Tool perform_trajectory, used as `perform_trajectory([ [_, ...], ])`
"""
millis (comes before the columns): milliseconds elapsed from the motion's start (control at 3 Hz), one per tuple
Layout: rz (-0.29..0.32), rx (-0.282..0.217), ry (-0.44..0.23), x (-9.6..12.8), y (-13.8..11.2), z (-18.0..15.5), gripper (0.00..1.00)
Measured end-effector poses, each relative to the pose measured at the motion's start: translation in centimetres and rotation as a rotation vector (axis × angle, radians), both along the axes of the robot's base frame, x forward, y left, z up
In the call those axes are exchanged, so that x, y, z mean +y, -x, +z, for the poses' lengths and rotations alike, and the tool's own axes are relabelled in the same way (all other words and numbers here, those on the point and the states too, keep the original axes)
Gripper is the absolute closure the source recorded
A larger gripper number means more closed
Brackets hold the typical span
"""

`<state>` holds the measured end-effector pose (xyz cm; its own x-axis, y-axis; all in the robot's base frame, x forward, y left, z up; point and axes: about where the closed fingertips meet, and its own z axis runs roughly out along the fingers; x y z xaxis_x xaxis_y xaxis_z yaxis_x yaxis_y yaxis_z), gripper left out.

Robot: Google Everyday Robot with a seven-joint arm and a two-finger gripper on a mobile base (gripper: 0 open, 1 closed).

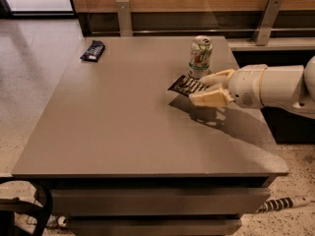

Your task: Move rxbar chocolate near rxbar blueberry

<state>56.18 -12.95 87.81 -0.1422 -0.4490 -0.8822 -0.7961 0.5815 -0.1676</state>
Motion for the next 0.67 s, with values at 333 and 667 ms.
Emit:
perform_trajectory([
  [333,0.023,-0.070,0.053,0.2,-1.0,4.3,1.00],
  [667,0.046,-0.133,0.162,2.6,-2.0,9.5,1.00],
])
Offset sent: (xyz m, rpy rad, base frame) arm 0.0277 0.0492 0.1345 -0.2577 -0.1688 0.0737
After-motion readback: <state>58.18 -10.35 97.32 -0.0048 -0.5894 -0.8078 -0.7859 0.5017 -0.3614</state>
